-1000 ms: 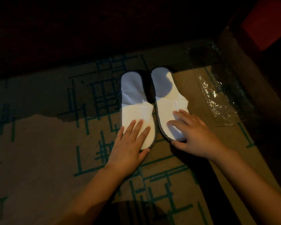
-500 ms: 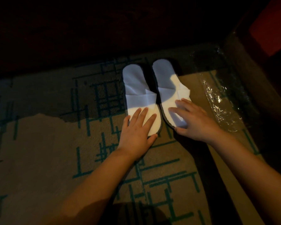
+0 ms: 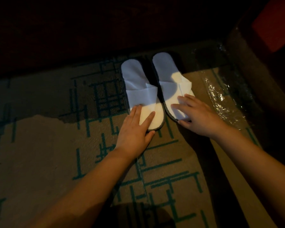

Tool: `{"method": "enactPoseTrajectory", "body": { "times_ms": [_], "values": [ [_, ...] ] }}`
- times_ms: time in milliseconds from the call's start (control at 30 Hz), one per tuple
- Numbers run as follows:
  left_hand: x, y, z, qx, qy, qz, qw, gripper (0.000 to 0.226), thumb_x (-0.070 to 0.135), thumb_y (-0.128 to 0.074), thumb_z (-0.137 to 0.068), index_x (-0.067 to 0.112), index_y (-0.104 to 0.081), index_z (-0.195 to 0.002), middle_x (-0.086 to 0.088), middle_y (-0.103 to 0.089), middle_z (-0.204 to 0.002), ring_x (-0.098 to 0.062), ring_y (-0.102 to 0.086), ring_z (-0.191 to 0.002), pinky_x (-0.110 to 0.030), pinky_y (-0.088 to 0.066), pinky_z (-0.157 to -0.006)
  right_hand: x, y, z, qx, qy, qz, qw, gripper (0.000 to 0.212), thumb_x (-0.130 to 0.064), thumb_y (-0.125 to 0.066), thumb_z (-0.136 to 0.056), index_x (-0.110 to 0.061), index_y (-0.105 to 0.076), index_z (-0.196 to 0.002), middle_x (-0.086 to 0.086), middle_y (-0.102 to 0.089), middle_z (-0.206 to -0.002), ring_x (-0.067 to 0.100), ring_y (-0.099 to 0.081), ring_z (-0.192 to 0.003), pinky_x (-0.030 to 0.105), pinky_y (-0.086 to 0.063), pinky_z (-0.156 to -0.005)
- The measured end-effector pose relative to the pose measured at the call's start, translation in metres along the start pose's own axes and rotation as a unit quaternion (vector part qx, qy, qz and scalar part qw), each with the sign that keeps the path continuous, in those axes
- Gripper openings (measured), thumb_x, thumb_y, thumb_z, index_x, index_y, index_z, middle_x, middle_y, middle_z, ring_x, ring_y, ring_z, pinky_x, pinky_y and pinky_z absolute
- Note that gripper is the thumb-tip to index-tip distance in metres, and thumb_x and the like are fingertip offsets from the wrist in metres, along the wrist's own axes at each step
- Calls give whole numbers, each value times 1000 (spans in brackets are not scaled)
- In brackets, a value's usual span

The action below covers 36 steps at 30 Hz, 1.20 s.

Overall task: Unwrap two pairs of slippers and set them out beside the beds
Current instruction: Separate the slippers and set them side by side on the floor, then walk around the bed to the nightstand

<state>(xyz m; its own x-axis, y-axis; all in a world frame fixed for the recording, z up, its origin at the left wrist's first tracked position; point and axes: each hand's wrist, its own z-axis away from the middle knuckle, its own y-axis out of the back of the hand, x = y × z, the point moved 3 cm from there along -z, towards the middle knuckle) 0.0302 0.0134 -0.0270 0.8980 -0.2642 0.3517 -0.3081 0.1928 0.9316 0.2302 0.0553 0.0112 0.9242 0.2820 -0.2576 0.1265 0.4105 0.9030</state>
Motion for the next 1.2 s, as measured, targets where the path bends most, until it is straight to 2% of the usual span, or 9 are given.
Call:
{"method": "enactPoseTrajectory", "body": {
  "times_ms": [67, 200, 367, 733, 933, 1000, 1067, 1133, 1200],
  "values": [
    [1, 1, -4, 3, 4, -4, 1000, 60, 46, -38, -85, 22, -34, -140, -22, -22, -152, -37, -20, -141, -48, -23, -114, 1, 2, -4, -3, -5, -1, 1000, 59, -31, -55, -88, -31, -32, -142, -2, -15, -158, 18, -3, -147, 42, -17, -116],
    [2, 3, -11, -3, 15, 5, 1000, 58, 40, -46, -89, 23, -29, -142, -19, -14, -155, -34, -12, -144, -45, -17, -116, 3, 5, -11, 0, -11, 1, 1000, 59, -31, -56, -88, -31, -31, -142, -1, -16, -158, 20, -4, -146, 43, -17, -116],
    [4, 4, -18, -19, 25, -5, 999, 59, 42, -40, -91, 27, -20, -145, -16, -6, -157, -31, -5, -145, -43, -11, -118, 6, 8, -16, -8, -12, -1, 1000, 59, -30, -56, -88, -30, -31, -142, 0, -16, -158, 21, -5, -146, 45, -17, -116],
    [4, 6, -23, -38, 20, -32, 999, 61, 42, -39, -91, 26, -15, -145, -18, -6, -157, -33, -3, -145, -45, -12, -117, 4, 10, -19, -4, -20, 22, 1000, 60, -30, -57, -87, -28, -32, -141, 3, -20, -156, 24, -9, -145, 45, -19, -115],
    [10, 28, -12, -65, 23, -23, 997, 66, 46, -40, -90, 23, -14, -146, -14, -1, -158, -30, 2, -145, -48, -13, -118, -15, 21, 2, 56, -73, -23, 995, 51, -30, -58, -85, -22, -44, -134, 6, -46, -140, 25, -37, -131, 41, -34, -104],
    [16, 49, 0, -82, 24, -1, 996, 66, 44, -43, -90, 21, -16, -146, -13, -7, -158, -29, -4, -145, -46, -17, -118, -30, 28, 20, 71, -95, -72, 990, 48, -30, -59, -85, -20, -48, -131, 10, -53, -131, 29, -46, -123, 41, -40, -97],
    [26, 75, 15, -113, 33, 35, 992, 66, 41, -47, -89, 19, -21, -145, -14, -21, -155, -29, -20, -142, -43, -27, -114, -45, 36, 45, 63, -113, -113, 985, 45, -28, -59, -83, -16, -52, -127, 15, -57, -122, 33, -53, -113, 41, -47, -91],
    [36, 105, 32, -153, 56, 48, 986, 59, 39, -49, -87, 19, -31, -140, -15, -42, -143, -31, -42, -129, -40, -40, -102, -63, 44, 74, 34, -141, -149, 978, 44, -26, -60, -82, -13, -54, -124, 16, -59, -120, 33, -55, -110, 43, -48, -90],
    [47, 139, 51, -191, 86, 44, 977, 51, 41, -51, -86, 19, -44, -131, -13, -56, -131, -31, -53, -117, -40, -46, -93, -84, 58, 108, 3, -174, -176, 969, 43, -26, -61, -81, -12, -56, -121, 17, -61, -118, 33, -56, -110, 42, -49, -90]
  ]
}}
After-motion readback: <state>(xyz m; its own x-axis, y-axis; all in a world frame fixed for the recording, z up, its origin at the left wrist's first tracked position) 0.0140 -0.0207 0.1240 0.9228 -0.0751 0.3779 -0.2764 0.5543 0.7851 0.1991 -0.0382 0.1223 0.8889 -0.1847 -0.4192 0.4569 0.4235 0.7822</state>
